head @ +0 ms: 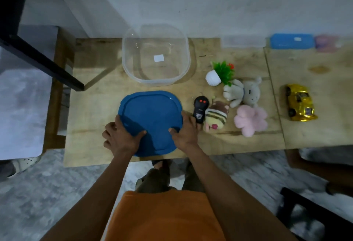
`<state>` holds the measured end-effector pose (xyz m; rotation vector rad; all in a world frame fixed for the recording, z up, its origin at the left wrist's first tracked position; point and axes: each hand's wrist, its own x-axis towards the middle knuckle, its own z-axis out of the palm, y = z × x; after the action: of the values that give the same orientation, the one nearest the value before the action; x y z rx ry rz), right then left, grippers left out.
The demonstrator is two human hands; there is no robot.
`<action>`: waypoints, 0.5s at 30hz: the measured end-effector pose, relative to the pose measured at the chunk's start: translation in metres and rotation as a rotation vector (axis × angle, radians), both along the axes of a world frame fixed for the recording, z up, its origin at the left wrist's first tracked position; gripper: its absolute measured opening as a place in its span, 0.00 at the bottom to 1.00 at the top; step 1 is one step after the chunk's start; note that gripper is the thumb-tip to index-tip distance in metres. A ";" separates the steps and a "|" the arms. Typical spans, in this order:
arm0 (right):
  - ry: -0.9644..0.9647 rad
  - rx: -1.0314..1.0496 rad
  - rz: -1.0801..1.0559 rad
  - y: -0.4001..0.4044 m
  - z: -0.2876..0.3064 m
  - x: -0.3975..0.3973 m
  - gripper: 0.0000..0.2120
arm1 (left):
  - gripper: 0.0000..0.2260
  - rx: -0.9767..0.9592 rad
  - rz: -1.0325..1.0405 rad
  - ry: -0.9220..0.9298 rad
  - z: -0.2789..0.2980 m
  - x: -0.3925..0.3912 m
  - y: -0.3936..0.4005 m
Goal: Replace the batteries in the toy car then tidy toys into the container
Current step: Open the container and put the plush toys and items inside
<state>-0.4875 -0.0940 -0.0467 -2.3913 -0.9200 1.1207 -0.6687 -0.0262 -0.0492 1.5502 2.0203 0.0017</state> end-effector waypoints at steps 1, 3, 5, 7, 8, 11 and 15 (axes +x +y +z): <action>0.022 0.013 0.008 -0.001 0.002 0.003 0.36 | 0.47 0.005 -0.005 0.007 0.000 0.000 0.000; 0.069 0.099 0.005 -0.005 0.009 0.009 0.31 | 0.47 0.020 -0.009 0.009 0.002 0.002 -0.001; 0.075 0.267 -0.064 -0.013 0.019 0.021 0.24 | 0.47 0.049 -0.010 0.014 0.006 0.006 -0.003; -0.022 0.444 -0.173 -0.024 0.029 0.043 0.18 | 0.46 0.127 -0.026 -0.011 0.012 0.019 -0.006; -0.109 0.507 -0.209 -0.029 0.033 0.061 0.16 | 0.45 0.175 -0.036 -0.043 0.017 0.029 -0.009; -0.429 0.515 -0.252 -0.040 0.038 0.128 0.17 | 0.41 0.278 -0.079 -0.144 0.033 0.078 -0.021; -0.631 0.315 -0.280 -0.048 0.031 0.200 0.28 | 0.33 0.376 -0.257 -0.237 0.042 0.164 -0.046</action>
<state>-0.2878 -0.1417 -0.0156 -2.5189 -0.8181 0.0930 -0.5049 -0.0727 -0.0077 1.9295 1.6894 0.4666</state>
